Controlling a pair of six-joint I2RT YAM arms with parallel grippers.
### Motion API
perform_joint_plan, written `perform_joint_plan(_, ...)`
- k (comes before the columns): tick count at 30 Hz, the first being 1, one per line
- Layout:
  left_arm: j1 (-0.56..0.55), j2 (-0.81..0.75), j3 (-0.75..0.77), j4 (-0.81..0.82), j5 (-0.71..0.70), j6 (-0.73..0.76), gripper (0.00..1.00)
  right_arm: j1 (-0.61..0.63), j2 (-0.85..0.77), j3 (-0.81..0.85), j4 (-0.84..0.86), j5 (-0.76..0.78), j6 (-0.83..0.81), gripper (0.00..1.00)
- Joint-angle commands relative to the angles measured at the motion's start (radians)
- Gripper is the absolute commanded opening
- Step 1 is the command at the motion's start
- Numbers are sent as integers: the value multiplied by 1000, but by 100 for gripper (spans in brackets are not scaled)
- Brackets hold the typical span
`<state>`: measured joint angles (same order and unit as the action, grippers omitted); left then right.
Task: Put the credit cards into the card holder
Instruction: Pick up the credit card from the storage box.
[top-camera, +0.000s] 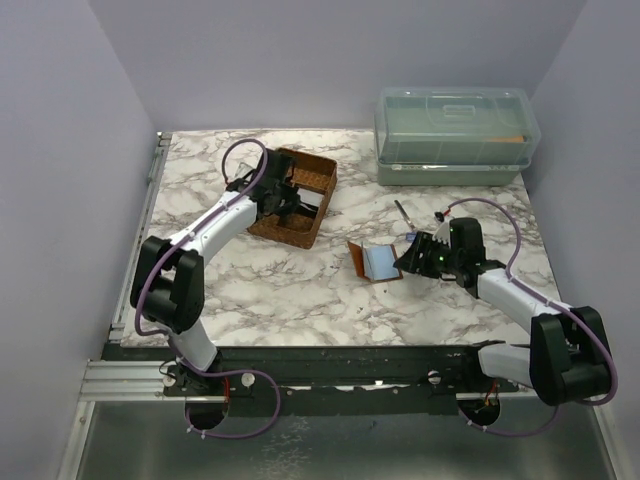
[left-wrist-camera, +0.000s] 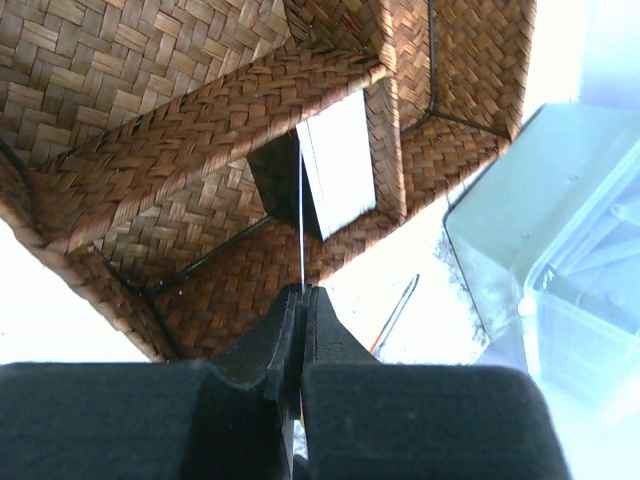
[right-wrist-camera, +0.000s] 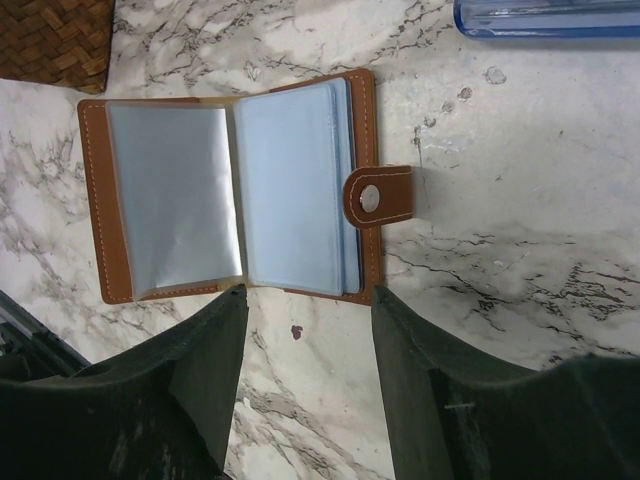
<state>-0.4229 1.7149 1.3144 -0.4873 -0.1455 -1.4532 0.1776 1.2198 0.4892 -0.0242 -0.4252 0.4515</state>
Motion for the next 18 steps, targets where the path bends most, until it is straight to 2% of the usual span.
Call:
perform_joint_plan(1, 9, -96, -25, -22, 72, 110, 0, 6, 27, 3, 15, -40, -18, 56)
perform_joint_plan(7, 9, -154, -17, -5, 144, 369, 0, 7, 40, 13, 15, -54, -24, 56)
perform_joint_plan(14, 8, -206, -59, 147, 399, 595, 0, 18, 59, 47, 15, -64, -22, 56)
perform_joint_plan(18, 5, -162, -40, 215, 610, 677, 0, 38, 67, 71, 15, -70, -5, 56)
